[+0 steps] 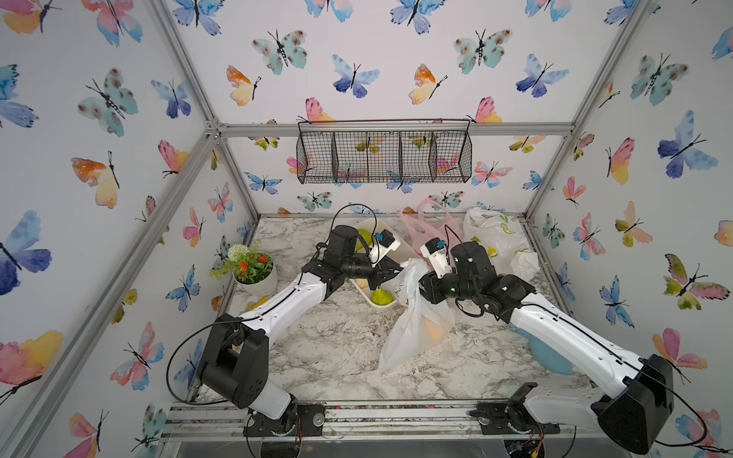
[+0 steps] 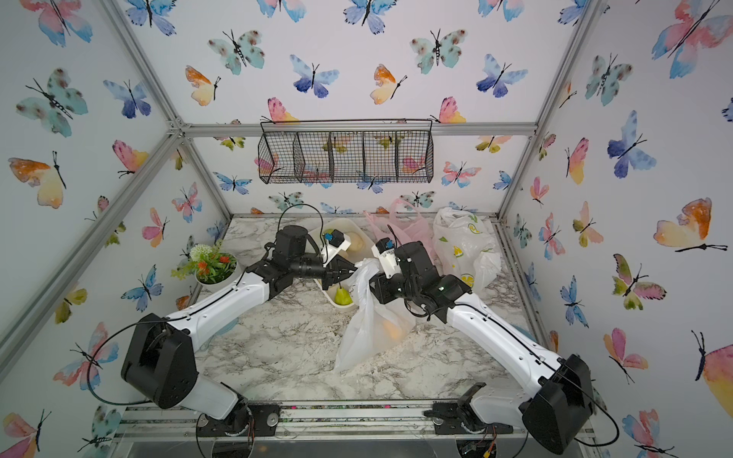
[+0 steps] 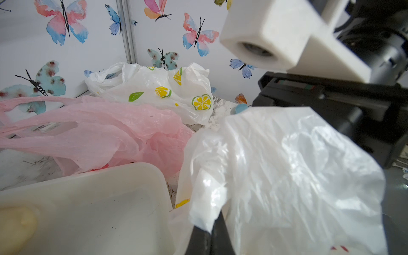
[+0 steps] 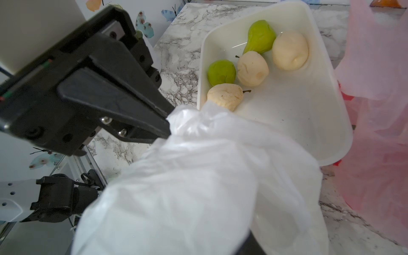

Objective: Place the pears into plastic bags & tie knots
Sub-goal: Tie the plastic bag at the center of the board.

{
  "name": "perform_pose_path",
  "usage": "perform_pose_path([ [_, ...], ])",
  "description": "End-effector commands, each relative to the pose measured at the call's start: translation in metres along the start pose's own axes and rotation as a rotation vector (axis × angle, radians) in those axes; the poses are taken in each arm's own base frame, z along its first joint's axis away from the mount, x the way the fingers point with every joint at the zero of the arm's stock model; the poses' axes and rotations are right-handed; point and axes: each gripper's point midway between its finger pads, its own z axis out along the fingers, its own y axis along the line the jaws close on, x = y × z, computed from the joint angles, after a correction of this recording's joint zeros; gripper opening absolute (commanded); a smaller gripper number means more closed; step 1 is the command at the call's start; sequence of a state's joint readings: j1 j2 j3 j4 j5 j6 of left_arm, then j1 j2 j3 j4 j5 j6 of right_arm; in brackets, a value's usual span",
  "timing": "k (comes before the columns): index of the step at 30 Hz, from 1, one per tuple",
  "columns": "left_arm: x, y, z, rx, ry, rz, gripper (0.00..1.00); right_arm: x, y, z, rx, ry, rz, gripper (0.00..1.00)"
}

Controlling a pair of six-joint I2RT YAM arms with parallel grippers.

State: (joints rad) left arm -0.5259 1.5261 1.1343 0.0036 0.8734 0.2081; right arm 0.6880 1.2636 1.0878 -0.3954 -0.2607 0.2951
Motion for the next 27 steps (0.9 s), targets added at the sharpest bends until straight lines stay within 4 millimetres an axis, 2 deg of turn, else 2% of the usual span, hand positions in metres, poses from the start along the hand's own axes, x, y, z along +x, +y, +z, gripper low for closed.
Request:
perform_pose_path([
  [1, -0.011, -0.011, -0.006, 0.014, -0.025, 0.033, 0.02, -0.021, 0.005, -0.015, 0.006, -0.085, -0.014, 0.20],
  [5, -0.004, -0.003, -0.010, -0.041, 0.013, 0.037, 0.01, -0.027, 0.012, -0.035, -0.028, -0.124, -0.019, 0.07],
  [7, -0.003, 0.003, -0.014, -0.071, 0.022, 0.035, 0.00, -0.022, 0.010, -0.043, -0.037, -0.119, -0.002, 0.03],
  [17, -0.008, 0.019, -0.027, -0.159, 0.016, 0.042, 0.00, 0.012, -0.025, -0.063, 0.162, 0.023, -0.026, 0.03],
  [23, -0.002, 0.029, -0.036, -0.243, 0.057, 0.014, 0.00, 0.027, -0.036, -0.074, 0.241, 0.102, 0.026, 0.03],
  [25, 0.000, 0.028, -0.039, -0.260, 0.064, 0.005, 0.00, 0.040, -0.040, -0.074, 0.265, 0.184, 0.054, 0.03],
  [27, -0.002, 0.024, -0.043, -0.271, 0.054, 0.003, 0.00, 0.056, -0.053, -0.078, 0.348, 0.278, 0.091, 0.03],
])
